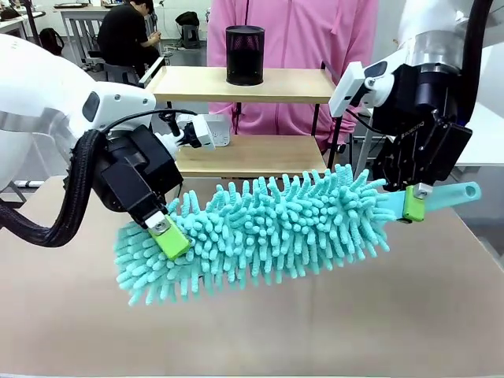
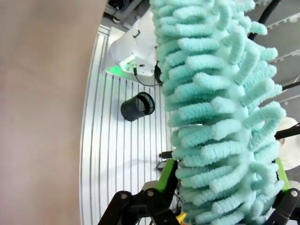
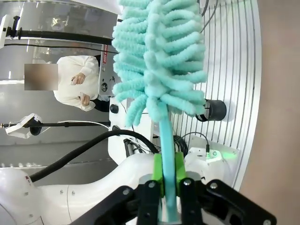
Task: Clean the shelf.
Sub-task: Hand the Duster back to the human.
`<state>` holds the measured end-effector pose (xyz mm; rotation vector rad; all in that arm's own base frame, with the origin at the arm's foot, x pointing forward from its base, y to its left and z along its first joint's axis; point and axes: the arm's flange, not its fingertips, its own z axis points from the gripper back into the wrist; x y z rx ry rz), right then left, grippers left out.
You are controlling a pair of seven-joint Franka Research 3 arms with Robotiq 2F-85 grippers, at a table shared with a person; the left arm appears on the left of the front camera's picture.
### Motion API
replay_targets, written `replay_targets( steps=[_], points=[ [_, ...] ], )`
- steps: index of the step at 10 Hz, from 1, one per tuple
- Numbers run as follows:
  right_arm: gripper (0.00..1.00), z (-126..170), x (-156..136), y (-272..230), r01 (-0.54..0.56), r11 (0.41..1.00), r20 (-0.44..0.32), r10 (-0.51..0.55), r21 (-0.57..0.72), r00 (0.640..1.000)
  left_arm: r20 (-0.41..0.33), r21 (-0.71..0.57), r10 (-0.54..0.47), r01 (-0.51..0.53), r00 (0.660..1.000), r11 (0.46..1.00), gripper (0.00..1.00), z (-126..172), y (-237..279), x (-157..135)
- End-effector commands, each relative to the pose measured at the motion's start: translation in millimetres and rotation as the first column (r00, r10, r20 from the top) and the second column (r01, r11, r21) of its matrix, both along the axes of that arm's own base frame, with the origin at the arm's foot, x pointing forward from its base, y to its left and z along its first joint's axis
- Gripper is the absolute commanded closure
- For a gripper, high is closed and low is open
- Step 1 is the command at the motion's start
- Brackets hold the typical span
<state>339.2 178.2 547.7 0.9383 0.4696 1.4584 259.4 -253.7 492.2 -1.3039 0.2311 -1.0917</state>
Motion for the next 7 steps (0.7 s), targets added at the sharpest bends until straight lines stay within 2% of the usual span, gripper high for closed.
replay_targets(
  steps=[1,2,3,4,7],
  points=[
    [0.88,-1.8,-4.0,4.0,0.027,1.0,-0.011,-0.027,0.012,1.0,0.052,-0.028,0.029,-0.028,0.998,0.999,0.6,0.0,-0.1,-1.4],
    [0.88,-2.1,-4.0,3.5,0.03,0.999,-0.012,-0.03,0.012,0.999,0.044,-0.019,0.031,-0.03,0.999,0.999,1.0,-0.1,0.8,-0.6],
    [0.88,-2.2,-3.4,3.1,0.033,0.999,-0.009,-0.033,0.017,0.999,0.044,-0.01,0.024,-0.024,0.999,1.0,0.66,-0.9,1.5,-0.4],
    [0.88,-2.1,-3.9,2.9,0.032,0.999,-0.009,-0.032,0.017,0.999,0.043,-0.006,0.021,-0.021,0.999,1.0,1.0,-1.3,1.7,-1.3],
    [0.88,-2.0,-3.7,0.9,0.042,0.999,-0.009,-0.042,0.022,0.999,0.042,-0.001,0.015,-0.015,0.999,1.0,1.0,-1.9,2.1,-1.5]
  ],
)
